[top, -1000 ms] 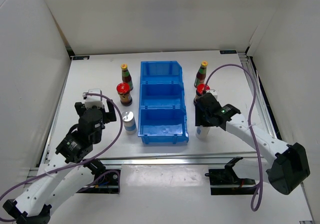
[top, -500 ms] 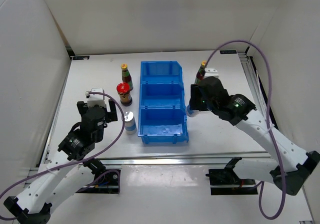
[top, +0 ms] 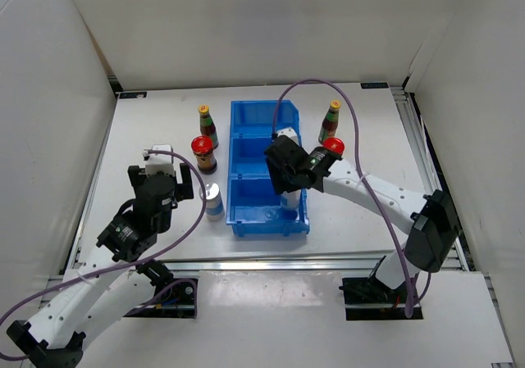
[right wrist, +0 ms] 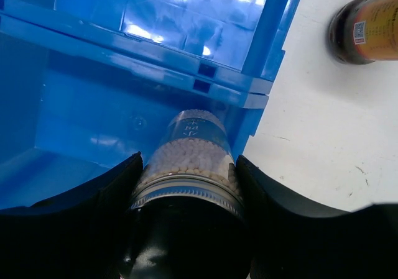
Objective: Organize the condiment bottles
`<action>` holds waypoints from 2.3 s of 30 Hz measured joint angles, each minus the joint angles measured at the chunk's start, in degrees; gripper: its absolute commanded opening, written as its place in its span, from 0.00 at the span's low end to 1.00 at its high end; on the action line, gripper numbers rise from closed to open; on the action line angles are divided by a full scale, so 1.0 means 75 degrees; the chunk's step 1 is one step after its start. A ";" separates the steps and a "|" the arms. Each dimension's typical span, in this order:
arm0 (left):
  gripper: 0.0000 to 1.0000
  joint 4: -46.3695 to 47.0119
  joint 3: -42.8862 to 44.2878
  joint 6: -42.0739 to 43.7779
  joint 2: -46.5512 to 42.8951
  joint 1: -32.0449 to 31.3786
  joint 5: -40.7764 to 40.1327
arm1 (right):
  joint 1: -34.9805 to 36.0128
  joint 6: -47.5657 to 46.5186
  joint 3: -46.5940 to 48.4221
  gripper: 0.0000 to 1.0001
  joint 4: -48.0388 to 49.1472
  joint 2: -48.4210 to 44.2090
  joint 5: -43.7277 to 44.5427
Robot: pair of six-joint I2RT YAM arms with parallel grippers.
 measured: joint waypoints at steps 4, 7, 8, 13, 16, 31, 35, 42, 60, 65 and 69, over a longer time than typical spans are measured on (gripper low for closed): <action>1.00 0.0000 -0.0003 0.0017 0.0076 0.0000 0.0000 | -0.0029 -0.0012 0.0388 0.23 -0.0114 0.0213 -0.0006; 1.00 0.0000 -0.0003 0.0020 0.0149 0.0000 0.0000 | -0.0117 -0.0017 0.0664 0.26 -0.0137 0.0391 -0.0090; 1.00 0.0000 -0.0003 0.0020 0.0163 0.0000 0.0000 | -0.0140 -0.0015 0.0711 0.26 -0.0137 0.0434 -0.0149; 1.00 0.0000 -0.0003 0.0020 0.0201 0.0000 0.0000 | -0.0484 -0.0017 0.0731 0.30 -0.0201 0.0557 -0.0635; 1.00 0.0000 -0.0003 0.0020 0.0201 0.0000 0.0000 | -0.0758 -0.0020 0.0734 0.41 -0.0221 0.0624 -0.0953; 1.00 0.0000 -0.0003 0.0020 0.0201 0.0000 0.0000 | -0.0854 -0.0055 0.0985 0.72 -0.0428 0.1084 -0.1355; 1.00 0.0000 -0.0003 0.0020 0.0201 0.0000 0.0000 | -0.0822 -0.0050 0.1113 0.90 -0.0490 0.1084 -0.1303; 1.00 0.0000 -0.0003 0.0020 0.0219 0.0000 0.0000 | -0.0618 0.0006 0.1323 1.00 -0.0574 0.1081 -0.0901; 1.00 0.0000 -0.0003 0.0082 0.0335 0.0000 0.0003 | -0.0306 0.0152 0.1215 1.00 -0.0761 -0.0058 -0.0242; 1.00 0.0000 -0.0003 0.0085 0.0335 0.0000 0.0003 | 0.0481 0.0009 0.1227 1.00 -0.1239 -0.0178 0.0143; 1.00 0.0000 -0.0003 0.0085 0.0335 0.0000 0.0003 | 0.0676 -0.0052 0.1696 1.00 -0.2022 -0.0061 0.0122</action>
